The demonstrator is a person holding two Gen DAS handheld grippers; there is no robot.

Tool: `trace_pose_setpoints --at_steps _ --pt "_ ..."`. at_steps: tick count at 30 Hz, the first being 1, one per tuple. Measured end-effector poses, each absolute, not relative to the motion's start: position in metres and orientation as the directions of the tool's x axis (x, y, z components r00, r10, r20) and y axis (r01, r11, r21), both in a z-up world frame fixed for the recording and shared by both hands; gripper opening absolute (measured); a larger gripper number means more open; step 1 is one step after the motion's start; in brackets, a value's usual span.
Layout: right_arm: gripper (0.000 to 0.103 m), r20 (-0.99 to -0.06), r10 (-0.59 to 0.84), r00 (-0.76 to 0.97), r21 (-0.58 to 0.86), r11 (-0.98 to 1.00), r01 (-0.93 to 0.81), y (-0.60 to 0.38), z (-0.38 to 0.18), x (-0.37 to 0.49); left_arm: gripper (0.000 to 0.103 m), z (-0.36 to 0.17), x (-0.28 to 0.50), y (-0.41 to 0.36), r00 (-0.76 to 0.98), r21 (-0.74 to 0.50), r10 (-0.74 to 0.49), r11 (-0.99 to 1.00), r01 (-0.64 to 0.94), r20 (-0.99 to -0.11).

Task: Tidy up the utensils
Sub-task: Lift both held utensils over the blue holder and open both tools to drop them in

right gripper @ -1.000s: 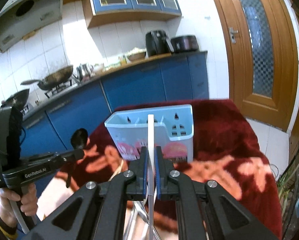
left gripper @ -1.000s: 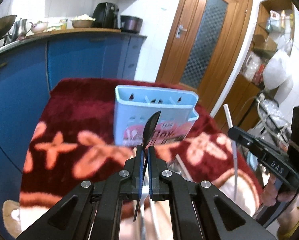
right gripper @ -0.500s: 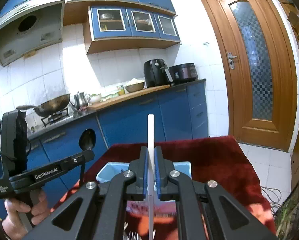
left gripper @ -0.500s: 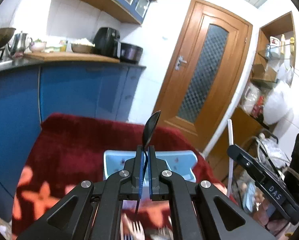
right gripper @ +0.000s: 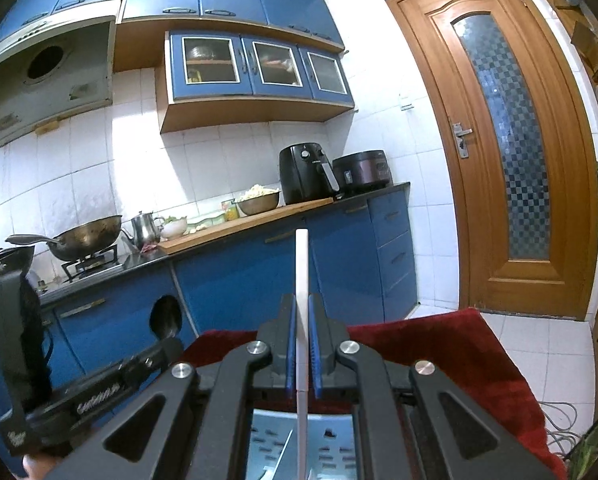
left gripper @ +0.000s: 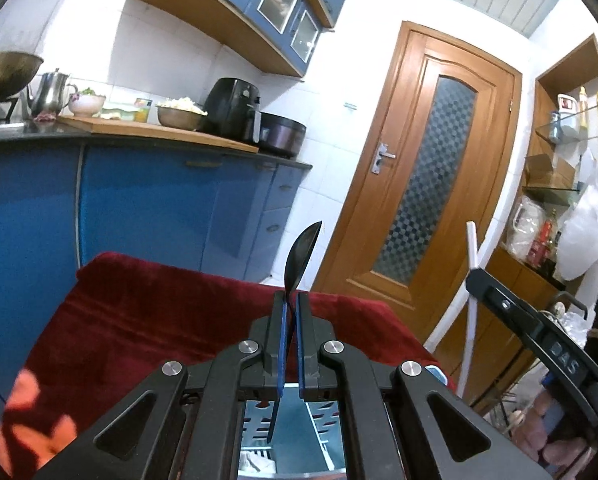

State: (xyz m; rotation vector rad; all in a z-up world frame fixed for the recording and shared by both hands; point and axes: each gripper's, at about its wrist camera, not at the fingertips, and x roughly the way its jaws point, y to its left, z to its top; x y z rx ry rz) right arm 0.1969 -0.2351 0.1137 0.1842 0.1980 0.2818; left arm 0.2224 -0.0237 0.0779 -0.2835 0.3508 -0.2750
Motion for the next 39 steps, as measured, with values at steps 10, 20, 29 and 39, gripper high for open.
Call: trace_pose_setpoints --at_steps 10,20,29,39 --pt "0.008 -0.163 0.262 0.951 0.147 0.96 -0.239 -0.228 0.085 0.216 0.003 0.052 0.216 -0.035 0.93 -0.275 -0.264 0.942 0.192 -0.256" --pt "0.008 -0.225 0.284 0.932 0.11 0.958 -0.265 -0.223 0.076 0.209 0.015 0.044 0.216 -0.034 0.898 -0.285 -0.288 0.938 0.195 -0.333" --pt "0.026 -0.212 0.299 0.93 0.137 0.952 -0.275 -0.226 0.085 0.191 0.027 0.055 0.198 -0.026 0.889 -0.272 -0.284 0.943 0.191 -0.36" --pt "0.027 -0.228 0.292 0.929 0.152 0.953 -0.262 -0.231 0.102 0.155 0.027 0.067 0.17 -0.017 0.862 -0.282 -0.309 0.937 0.205 -0.402"
